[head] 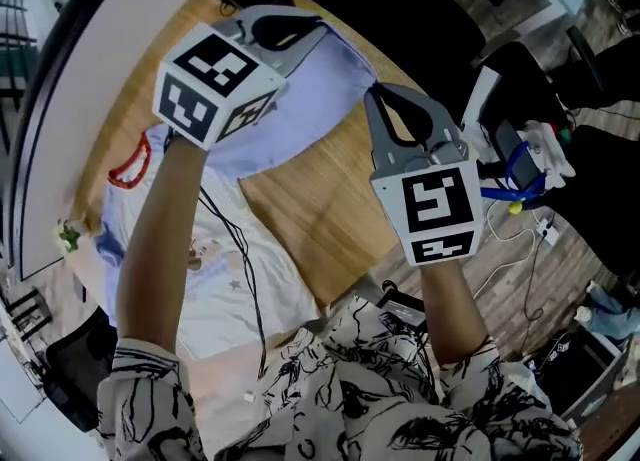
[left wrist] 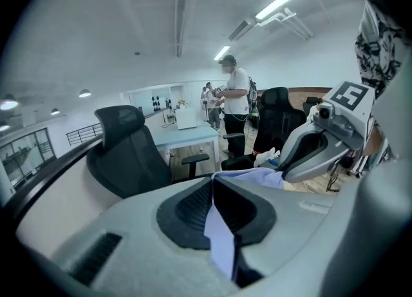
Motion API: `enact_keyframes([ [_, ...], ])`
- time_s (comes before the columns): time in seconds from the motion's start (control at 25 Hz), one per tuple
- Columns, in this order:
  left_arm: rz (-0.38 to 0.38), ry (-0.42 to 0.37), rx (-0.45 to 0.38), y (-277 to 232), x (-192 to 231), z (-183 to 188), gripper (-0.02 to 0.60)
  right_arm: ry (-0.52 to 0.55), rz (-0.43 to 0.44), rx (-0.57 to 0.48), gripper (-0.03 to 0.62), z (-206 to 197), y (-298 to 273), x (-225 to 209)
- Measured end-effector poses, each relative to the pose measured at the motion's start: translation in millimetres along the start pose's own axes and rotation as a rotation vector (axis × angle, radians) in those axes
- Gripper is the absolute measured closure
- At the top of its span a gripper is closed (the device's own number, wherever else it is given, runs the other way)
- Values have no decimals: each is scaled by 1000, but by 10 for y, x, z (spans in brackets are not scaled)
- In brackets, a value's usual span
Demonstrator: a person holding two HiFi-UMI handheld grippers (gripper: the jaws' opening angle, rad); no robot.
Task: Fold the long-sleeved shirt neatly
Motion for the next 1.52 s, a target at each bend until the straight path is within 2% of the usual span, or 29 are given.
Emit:
enact_keyframes([
  [0.2, 58, -55, -20, 972, 370, -148, 565, 69, 145, -79, 565, 482, -167, 961],
  [0.4, 154, -83, -43, 2002, 690, -362, 565, 162, 268, -120, 565, 911, -395, 1941],
  [0.68, 226, -101, 7, 3309, 1106, -1154, 565, 163, 385, -114, 565, 1130, -962, 3358],
  [0.88, 251, -67, 93, 3935, 1303, -2049, 564, 179, 426, -63, 565, 961, -1467, 4177],
  [1.12, 291, 9, 217, 4381, 1402, -3183, 563, 206, 473, 27, 565, 593, -2056, 4906],
  [1.28, 319, 52, 299, 4516, 1422, -3874, 563, 209, 493, 103, 565, 244, -2439, 5271],
  [1.52, 324, 38, 405, 4444, 1517, -4686, 563, 283, 502, 204, 563, -160, -3047, 5665],
])
Point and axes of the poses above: the fingertips, and each gripper's own axes: y backward along the fingers, x to its left, z out of its top, the point moved 4 cm from there along y, backward along the fingers, and after that the axes turned 13 degrees about z, right-handed, at the moved point
